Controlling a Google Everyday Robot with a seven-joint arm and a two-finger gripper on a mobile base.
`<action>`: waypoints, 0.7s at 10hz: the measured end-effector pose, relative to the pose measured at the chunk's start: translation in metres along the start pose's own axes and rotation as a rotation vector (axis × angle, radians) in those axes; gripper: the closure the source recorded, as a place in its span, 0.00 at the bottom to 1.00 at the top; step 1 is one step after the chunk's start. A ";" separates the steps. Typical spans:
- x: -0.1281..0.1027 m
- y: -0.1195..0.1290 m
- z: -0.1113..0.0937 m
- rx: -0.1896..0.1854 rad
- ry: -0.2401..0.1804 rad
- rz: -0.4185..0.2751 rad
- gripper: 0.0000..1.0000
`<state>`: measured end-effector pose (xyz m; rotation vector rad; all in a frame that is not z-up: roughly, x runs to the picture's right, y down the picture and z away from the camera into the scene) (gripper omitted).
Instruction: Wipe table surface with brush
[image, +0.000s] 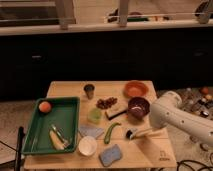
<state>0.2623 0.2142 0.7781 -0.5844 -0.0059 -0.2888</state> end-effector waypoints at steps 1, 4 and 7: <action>-0.013 -0.003 0.001 -0.002 -0.016 -0.034 1.00; -0.028 0.017 0.004 -0.046 -0.039 -0.121 1.00; -0.009 0.038 0.000 -0.094 -0.010 -0.135 1.00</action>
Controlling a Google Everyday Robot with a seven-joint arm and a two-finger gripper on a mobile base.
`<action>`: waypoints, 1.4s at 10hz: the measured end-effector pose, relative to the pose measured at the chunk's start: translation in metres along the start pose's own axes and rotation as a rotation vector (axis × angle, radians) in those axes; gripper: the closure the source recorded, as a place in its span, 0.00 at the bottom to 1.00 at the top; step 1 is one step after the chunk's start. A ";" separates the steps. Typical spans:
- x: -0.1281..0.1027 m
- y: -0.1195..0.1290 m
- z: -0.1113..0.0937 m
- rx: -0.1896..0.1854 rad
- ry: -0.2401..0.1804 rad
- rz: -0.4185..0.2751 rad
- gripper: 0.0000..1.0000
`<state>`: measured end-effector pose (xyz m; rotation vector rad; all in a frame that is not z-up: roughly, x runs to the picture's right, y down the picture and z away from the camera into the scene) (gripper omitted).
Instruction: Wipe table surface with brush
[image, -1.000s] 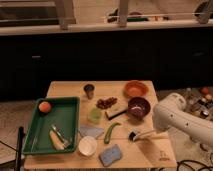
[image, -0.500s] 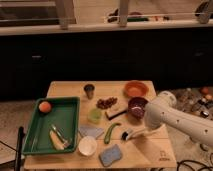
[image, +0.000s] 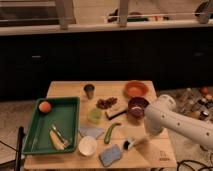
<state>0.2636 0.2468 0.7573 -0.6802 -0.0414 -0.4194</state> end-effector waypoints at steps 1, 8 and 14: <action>0.011 0.008 -0.001 -0.013 0.018 0.006 1.00; 0.052 -0.004 -0.018 0.023 0.097 0.107 1.00; -0.003 -0.031 -0.015 0.053 0.006 -0.014 1.00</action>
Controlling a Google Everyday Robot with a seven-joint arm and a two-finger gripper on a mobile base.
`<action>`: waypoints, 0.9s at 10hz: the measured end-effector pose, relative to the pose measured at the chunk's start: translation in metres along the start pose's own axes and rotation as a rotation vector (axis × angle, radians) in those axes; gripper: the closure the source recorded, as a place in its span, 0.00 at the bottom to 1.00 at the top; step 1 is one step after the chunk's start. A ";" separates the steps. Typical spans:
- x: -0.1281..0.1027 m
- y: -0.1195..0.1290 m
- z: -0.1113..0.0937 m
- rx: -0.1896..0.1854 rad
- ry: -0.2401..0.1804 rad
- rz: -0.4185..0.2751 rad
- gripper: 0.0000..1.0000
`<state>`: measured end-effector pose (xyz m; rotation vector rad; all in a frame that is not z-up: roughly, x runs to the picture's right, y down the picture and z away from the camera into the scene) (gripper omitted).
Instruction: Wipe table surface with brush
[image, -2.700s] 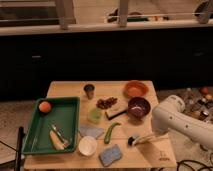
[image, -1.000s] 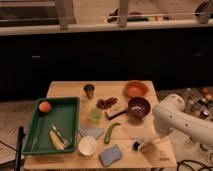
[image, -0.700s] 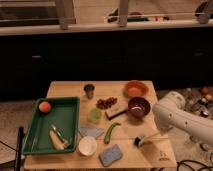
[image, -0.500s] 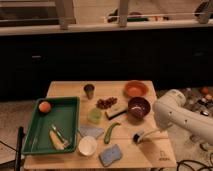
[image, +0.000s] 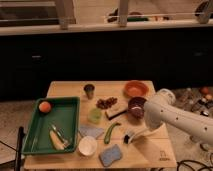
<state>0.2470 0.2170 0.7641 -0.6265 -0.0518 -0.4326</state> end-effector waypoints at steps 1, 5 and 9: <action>-0.001 0.004 0.000 -0.001 -0.005 -0.015 1.00; 0.014 0.032 0.001 -0.039 -0.005 -0.025 1.00; 0.053 0.034 0.011 -0.080 0.068 0.045 1.00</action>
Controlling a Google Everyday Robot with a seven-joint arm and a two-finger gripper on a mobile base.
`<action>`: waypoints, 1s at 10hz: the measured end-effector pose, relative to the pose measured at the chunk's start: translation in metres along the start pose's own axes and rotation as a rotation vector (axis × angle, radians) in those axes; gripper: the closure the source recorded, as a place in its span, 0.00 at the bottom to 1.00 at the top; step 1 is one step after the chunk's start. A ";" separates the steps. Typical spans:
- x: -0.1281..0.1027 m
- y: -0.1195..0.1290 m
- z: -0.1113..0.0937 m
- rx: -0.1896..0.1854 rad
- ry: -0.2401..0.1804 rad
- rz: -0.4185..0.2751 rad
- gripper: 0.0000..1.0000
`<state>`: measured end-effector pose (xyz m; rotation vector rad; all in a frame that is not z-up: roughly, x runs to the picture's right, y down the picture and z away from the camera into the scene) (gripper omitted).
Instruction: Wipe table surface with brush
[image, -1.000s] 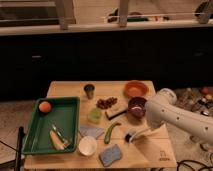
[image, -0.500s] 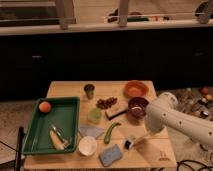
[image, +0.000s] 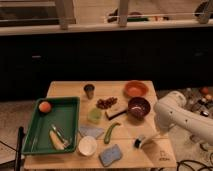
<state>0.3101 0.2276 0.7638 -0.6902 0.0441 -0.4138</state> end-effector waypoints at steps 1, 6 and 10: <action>0.002 -0.006 0.001 0.012 0.015 0.016 1.00; -0.013 -0.042 -0.002 0.094 0.007 0.020 1.00; -0.046 -0.035 -0.013 0.141 -0.077 -0.071 1.00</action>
